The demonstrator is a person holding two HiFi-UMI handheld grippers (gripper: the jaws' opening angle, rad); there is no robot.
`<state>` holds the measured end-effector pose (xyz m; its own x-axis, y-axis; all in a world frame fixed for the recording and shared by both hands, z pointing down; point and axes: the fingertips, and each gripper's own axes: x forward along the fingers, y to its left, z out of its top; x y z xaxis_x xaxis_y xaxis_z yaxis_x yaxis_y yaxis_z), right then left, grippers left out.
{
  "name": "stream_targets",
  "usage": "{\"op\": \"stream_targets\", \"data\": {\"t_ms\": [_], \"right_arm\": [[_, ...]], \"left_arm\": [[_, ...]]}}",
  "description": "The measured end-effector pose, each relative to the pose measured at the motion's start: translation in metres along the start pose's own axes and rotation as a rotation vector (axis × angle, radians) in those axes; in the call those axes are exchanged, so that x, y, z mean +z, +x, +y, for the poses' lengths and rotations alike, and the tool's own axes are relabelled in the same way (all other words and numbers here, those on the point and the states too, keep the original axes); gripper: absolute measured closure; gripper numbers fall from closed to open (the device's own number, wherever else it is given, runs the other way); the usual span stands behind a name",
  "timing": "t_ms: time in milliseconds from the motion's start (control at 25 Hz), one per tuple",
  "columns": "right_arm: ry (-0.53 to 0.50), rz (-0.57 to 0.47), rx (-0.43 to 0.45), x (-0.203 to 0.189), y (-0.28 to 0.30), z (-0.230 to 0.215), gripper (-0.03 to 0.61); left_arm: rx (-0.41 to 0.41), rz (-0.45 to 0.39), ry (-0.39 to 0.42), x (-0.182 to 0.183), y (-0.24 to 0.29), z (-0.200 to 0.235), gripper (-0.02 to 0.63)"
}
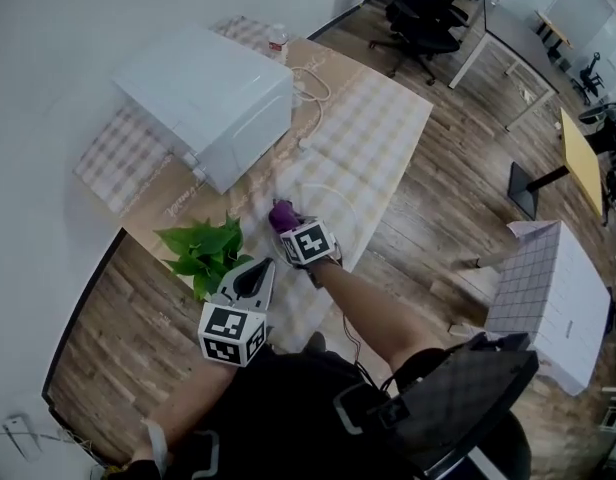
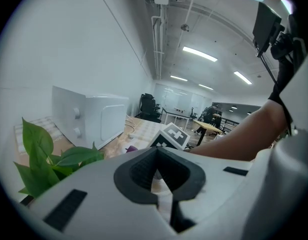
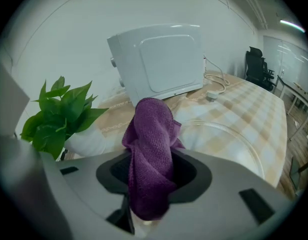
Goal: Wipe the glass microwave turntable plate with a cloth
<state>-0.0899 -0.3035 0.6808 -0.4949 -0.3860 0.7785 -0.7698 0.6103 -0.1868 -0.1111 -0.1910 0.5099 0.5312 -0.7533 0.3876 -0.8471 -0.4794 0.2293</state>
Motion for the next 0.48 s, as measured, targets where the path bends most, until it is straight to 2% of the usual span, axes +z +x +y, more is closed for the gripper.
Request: {"op": "stream_targets", "data": {"t_ms": [320,480], "right_arm": [[-0.026,0.053,-0.018,0.005,0.037,0.013,0.407],[0.004,0.042,-0.029,0.005,0.035,0.011,0.405]], "left_arm": [[-0.030,0.020,-0.011,-0.008,-0.005,0.012,0.611],[-0.043,0.038,-0.013,-0.010,-0.001,0.012,0.611]]}}
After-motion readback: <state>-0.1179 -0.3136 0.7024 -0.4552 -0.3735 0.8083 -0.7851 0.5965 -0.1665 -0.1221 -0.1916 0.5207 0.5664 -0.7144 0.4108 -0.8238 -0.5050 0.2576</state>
